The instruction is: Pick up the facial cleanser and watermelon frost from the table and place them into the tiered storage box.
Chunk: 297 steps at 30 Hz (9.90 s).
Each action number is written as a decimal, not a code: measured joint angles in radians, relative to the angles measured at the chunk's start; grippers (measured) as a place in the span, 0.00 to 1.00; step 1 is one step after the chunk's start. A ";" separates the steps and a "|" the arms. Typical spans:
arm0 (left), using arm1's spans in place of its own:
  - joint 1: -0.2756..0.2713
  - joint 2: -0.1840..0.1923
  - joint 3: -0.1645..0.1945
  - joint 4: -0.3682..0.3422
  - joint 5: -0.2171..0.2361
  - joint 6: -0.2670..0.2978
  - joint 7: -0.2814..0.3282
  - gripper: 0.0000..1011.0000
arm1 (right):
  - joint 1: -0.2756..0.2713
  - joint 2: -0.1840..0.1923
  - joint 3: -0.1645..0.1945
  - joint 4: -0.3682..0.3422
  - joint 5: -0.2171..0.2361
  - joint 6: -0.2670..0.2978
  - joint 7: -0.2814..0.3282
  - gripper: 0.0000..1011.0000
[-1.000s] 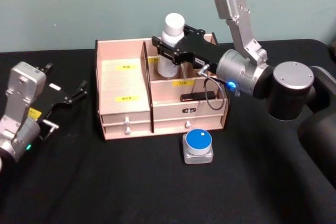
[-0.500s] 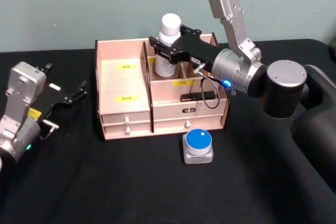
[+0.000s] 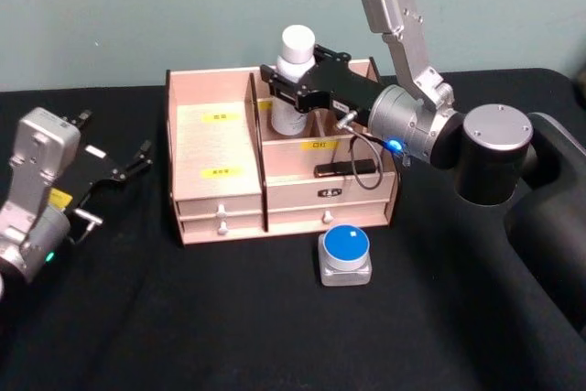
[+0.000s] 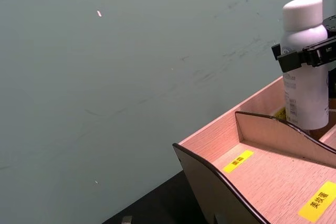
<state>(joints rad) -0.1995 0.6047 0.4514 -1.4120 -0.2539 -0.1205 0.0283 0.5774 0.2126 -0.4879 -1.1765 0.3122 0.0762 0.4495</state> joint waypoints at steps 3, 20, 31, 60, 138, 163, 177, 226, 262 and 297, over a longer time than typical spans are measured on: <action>0.000 0.000 0.000 0.000 0.000 0.000 0.000 1.00 | 0.000 -0.001 0.001 0.004 -0.001 0.002 0.000 0.59; 0.000 0.000 0.000 0.000 0.000 0.000 0.000 1.00 | 0.002 -0.010 -0.002 0.052 -0.008 0.008 0.012 0.59; 0.000 0.000 0.000 0.000 0.000 0.000 0.000 1.00 | 0.006 -0.017 -0.005 0.086 -0.012 0.007 0.021 0.59; 0.000 0.000 0.000 0.000 0.000 0.000 0.000 1.00 | 0.003 -0.017 -0.004 0.092 -0.017 0.027 0.014 0.59; 0.000 0.000 0.000 0.000 0.000 0.000 0.000 1.00 | -0.517 0.372 0.048 -0.604 0.046 0.348 -0.086 0.99; 0.000 0.000 0.000 0.000 0.000 0.000 0.000 1.00 | -0.481 0.315 0.041 -0.519 0.003 0.327 -0.051 0.99; 0.000 0.000 0.000 0.000 0.000 0.000 0.000 1.00 | -0.463 0.295 0.031 -0.481 -0.004 0.313 -0.035 0.99; 0.000 0.000 0.000 0.000 0.000 0.000 0.000 1.00 | -0.453 0.291 0.020 -0.463 -0.010 0.305 -0.027 0.72; 0.000 0.000 0.000 0.000 0.000 0.000 0.000 1.00 | -0.363 0.290 -0.015 -0.569 0.062 0.321 0.013 0.72; 0.000 0.000 0.000 0.000 0.000 0.000 0.000 1.00 | -0.063 0.036 -0.158 -0.241 -0.034 0.274 -0.008 0.72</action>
<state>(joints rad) -0.1995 0.6047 0.4514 -1.4120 -0.2540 -0.1205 0.0283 0.5139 0.2486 -0.6463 -1.4179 0.2778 0.3501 0.4413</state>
